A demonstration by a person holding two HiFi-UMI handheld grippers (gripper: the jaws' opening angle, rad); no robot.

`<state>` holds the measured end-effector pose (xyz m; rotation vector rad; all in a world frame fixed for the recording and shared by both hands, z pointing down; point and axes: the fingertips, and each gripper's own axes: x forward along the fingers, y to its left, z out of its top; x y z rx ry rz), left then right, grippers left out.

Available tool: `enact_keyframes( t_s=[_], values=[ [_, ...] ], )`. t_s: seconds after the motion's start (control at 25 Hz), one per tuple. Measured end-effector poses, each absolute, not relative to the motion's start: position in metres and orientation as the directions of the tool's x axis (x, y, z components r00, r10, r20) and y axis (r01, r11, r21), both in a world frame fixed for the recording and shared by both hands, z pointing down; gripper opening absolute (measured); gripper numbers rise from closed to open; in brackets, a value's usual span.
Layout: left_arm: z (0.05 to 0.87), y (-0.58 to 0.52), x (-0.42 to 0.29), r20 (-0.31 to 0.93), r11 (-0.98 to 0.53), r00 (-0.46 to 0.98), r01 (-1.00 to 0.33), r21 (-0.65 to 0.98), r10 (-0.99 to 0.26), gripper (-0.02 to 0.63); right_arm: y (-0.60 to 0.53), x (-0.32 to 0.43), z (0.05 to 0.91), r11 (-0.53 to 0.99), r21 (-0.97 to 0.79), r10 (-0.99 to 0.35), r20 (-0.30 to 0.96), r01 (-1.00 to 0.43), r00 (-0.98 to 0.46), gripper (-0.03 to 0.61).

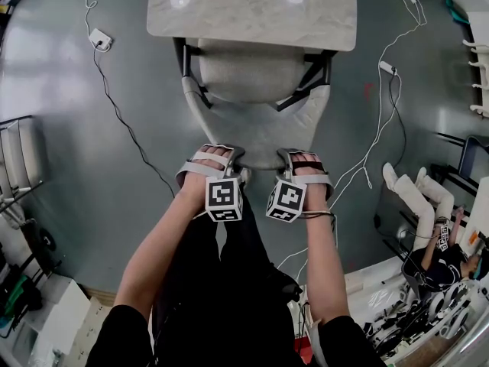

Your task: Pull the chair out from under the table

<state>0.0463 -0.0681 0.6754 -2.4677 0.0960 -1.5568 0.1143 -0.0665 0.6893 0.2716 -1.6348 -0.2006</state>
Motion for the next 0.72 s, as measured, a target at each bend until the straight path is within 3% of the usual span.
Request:
enact_keyframes(
  t_s=[0.72],
  values=[
    [0.673, -0.04, 0.036, 0.891, -0.975, 0.428, 0.085, -0.207, -0.152, 0.091, -0.036, 0.104, 0.688, 0.96, 0.275, -0.278, 0.957, -0.055, -0.08, 0.1]
  ],
)
